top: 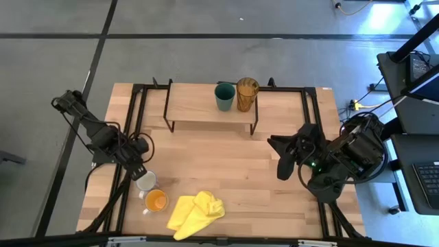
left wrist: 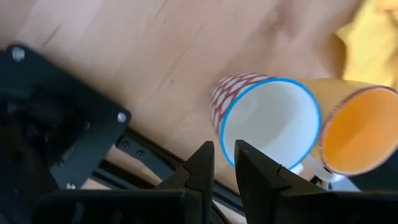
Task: Stack small to large cups/mugs on shelf
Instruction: Put the red patterned mug on the shelf
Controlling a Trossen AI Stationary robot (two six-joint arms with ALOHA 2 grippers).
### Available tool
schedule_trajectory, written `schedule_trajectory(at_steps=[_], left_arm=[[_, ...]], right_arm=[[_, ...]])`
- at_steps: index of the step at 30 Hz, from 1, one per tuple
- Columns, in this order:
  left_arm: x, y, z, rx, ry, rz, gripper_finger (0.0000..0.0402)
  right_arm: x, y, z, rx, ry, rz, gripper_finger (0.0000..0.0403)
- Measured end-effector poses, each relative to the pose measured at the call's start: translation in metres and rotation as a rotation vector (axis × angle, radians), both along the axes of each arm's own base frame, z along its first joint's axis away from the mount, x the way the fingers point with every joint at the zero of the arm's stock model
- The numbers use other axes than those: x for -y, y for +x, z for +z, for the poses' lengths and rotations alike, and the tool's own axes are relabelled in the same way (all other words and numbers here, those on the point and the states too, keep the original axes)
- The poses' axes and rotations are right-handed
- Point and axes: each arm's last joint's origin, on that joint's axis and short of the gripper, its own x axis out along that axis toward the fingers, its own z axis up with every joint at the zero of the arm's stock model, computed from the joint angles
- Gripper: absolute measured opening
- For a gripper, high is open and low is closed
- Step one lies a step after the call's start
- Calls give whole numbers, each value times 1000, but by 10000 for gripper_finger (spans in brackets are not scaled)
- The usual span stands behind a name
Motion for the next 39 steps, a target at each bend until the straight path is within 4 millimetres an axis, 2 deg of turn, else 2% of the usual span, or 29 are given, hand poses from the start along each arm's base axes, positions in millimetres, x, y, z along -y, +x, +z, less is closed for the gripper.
schedule_trajectory(at_steps=[4,11,26,39], left_arm=[[4,-4,-4,-24,-11,66,59],[8,-7,-4,31,15,206,59],[17,-18,-5,-13,-3,394,59],[39,-10,-15,-7,37,403,59]], right_arm=[[-2,2,-2,-7,1,2,83],[-5,5,-4,-4,13,-5,83],[-5,5,-4,-4,11,-6,83],[-5,5,-4,-6,7,-5,83]])
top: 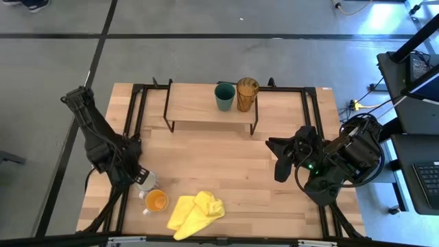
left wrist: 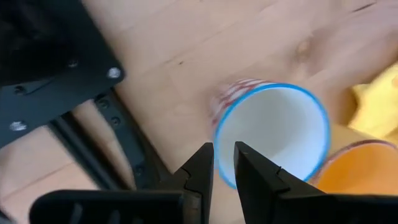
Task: Stack small to large cups/mugs on shelf
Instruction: Put the red patterned mug on the shelf
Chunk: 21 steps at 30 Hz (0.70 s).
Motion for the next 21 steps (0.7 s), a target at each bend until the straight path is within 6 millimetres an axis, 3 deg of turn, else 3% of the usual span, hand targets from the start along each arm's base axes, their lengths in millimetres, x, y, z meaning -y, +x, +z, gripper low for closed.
schedule_trajectory(at_steps=[21], left_arm=[[14,10,-15,-58,103,-50,59]], right_arm=[[0,0,0,0,1,0,83]])
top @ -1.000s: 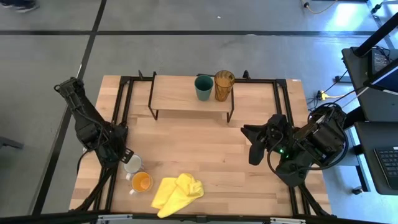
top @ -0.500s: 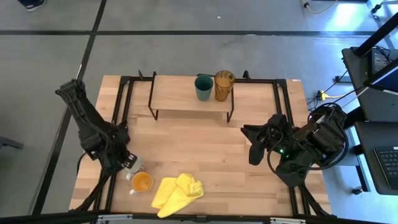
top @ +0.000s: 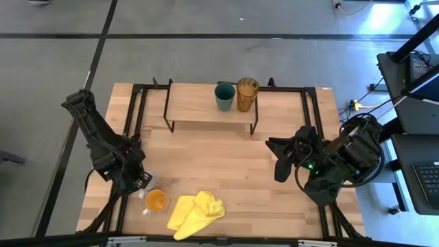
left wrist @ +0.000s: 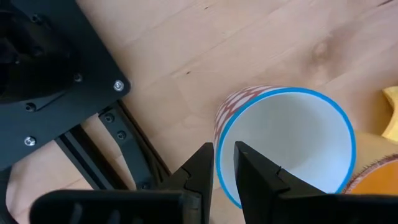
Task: Stack small to large cups/mugs on shelf
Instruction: Put the red patterned mug on the shelf
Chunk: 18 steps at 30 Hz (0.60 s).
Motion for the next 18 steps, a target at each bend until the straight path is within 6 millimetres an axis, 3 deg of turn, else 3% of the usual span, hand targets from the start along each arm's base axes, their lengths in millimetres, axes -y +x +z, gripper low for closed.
schedule_trajectory(at_steps=[18], left_arm=[[10,8,-12,-38,70,-37,59]], right_arm=[[0,0,0,3,4,0,83]])
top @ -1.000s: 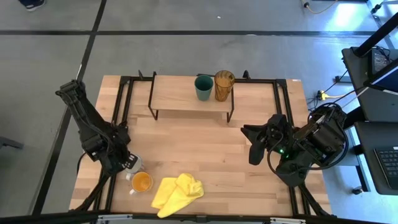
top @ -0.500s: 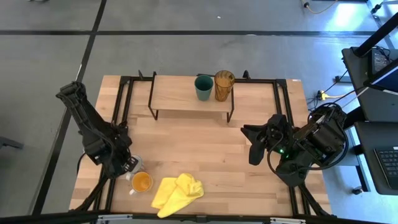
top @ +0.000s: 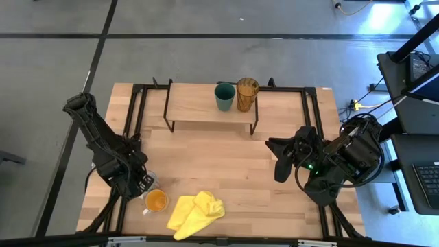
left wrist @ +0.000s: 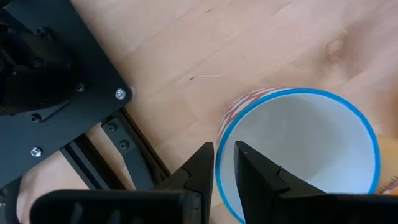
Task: Stack small to large cups/mugs on shelf
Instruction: Put the red patterned mug on the shelf
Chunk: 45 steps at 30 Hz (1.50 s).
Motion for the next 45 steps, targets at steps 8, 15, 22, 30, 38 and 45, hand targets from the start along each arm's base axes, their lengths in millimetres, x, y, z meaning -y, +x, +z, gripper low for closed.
schedule_trajectory(at_steps=[8,15,22,30,38,45], left_arm=[[2,2,-2,10,23,-1,59],[5,5,-6,21,47,-12,59],[10,7,-10,-12,19,-52,59],[11,7,-10,-10,10,-53,49],[6,4,-9,-37,56,-52,10],[3,2,-8,-62,89,-52,16]], right_arm=[[0,0,0,1,1,0,83],[0,0,0,3,2,0,83],[0,0,0,2,2,0,83],[0,0,0,2,3,1,83],[0,0,0,1,3,1,83],[-2,-1,0,1,3,8,83]])
